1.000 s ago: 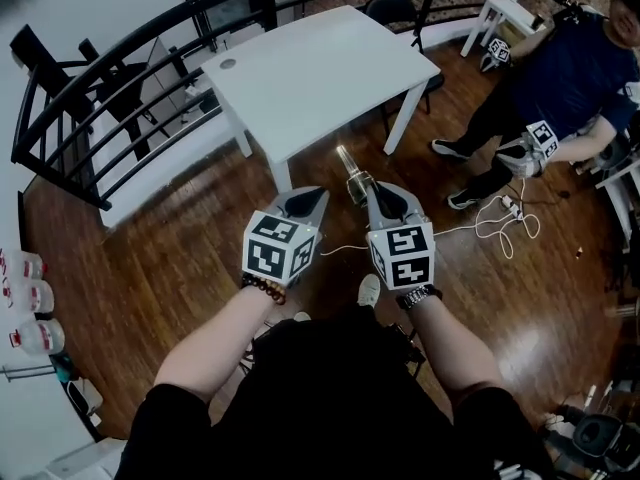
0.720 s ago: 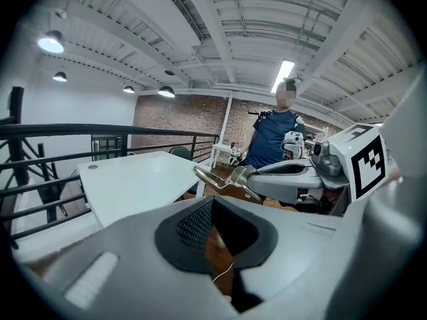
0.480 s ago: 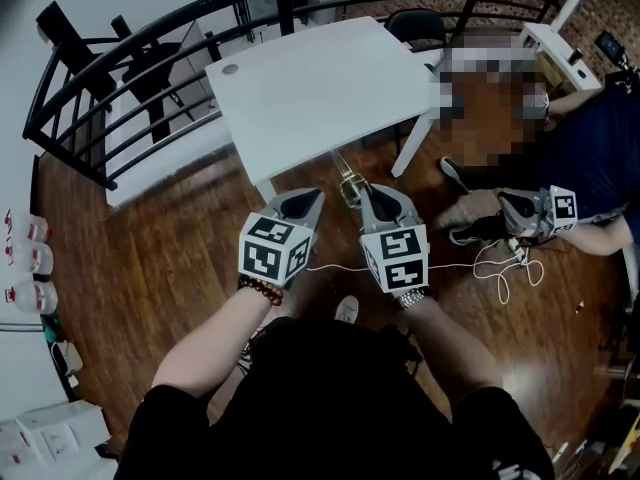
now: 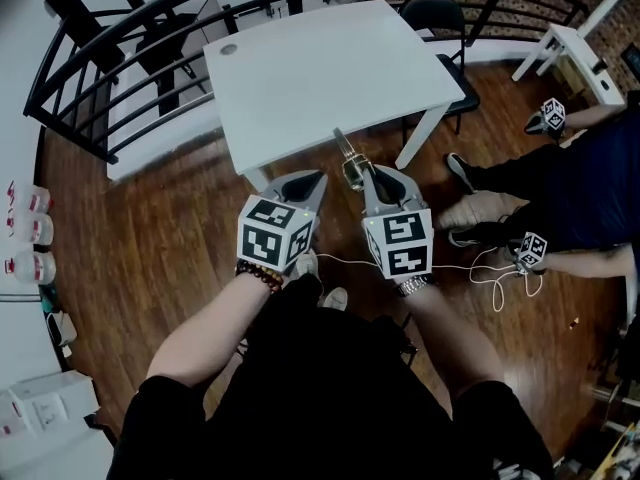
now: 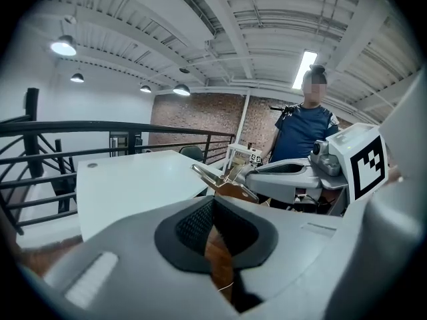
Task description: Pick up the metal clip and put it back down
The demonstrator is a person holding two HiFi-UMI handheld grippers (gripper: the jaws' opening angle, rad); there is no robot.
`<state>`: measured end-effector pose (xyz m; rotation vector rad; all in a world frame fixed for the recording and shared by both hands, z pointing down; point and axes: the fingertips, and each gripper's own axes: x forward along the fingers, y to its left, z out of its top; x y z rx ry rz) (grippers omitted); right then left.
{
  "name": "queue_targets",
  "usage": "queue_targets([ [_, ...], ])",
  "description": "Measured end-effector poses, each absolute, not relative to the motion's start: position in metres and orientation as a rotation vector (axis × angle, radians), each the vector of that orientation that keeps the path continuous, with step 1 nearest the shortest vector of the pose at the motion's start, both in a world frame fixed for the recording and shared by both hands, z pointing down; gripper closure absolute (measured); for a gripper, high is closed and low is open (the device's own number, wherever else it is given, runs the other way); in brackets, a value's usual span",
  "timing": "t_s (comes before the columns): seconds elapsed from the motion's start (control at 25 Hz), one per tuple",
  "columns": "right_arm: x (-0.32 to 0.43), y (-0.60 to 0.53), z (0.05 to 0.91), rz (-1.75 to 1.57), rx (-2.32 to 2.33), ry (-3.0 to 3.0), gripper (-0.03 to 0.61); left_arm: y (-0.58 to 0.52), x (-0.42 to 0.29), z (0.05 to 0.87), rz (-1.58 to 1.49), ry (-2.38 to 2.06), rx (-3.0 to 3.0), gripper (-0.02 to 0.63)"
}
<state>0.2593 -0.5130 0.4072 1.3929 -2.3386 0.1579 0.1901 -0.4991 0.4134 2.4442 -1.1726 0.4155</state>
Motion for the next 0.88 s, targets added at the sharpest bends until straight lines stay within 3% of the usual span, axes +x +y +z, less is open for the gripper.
queue_targets([
  [0.36,0.268,-0.582,0.421,0.160,1.369,-2.313,0.583,-0.573,0.197,0.422,0.390,-1.170,2.424,0.597],
  [0.88,0.229,-0.705,0.417,0.115,1.380,-2.245,0.583,-0.694,0.153,0.417,0.324,-1.152,2.422,0.597],
])
